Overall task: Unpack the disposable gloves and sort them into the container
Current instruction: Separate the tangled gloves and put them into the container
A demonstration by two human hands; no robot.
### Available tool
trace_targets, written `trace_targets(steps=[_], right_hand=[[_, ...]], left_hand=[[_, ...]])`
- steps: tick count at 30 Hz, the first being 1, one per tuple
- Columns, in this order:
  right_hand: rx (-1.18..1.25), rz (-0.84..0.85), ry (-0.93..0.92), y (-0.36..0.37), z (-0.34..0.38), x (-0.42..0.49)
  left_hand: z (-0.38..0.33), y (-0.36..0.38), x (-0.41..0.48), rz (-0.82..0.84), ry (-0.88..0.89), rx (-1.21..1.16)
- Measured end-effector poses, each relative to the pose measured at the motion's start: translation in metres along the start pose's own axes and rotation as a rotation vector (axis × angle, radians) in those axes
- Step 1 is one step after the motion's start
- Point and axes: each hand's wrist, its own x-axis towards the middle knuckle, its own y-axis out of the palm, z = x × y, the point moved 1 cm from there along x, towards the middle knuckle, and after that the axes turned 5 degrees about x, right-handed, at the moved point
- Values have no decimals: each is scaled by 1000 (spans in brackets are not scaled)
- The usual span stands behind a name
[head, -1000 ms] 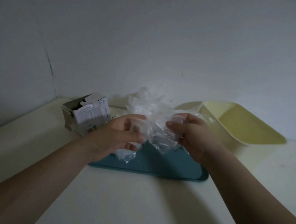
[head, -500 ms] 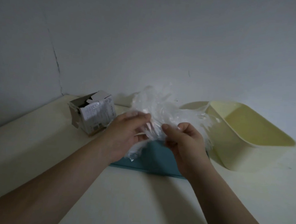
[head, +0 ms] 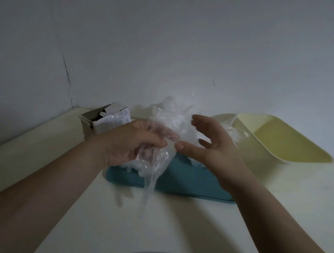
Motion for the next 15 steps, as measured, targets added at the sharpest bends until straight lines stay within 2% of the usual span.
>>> trace_targets(steps=[2, 4, 9, 15], right_hand=[[112, 231, 70, 0, -2, 10], [202, 301, 102, 0, -10, 11], [388, 137, 269, -4, -42, -1], [420, -7, 360, -13, -49, -21]], left_hand=[[-2, 8, -1, 86, 22, 3], [-3, 12, 0, 43, 45, 7], [4, 1, 5, -231, 65, 82], [7, -16, 7, -444, 100, 40]])
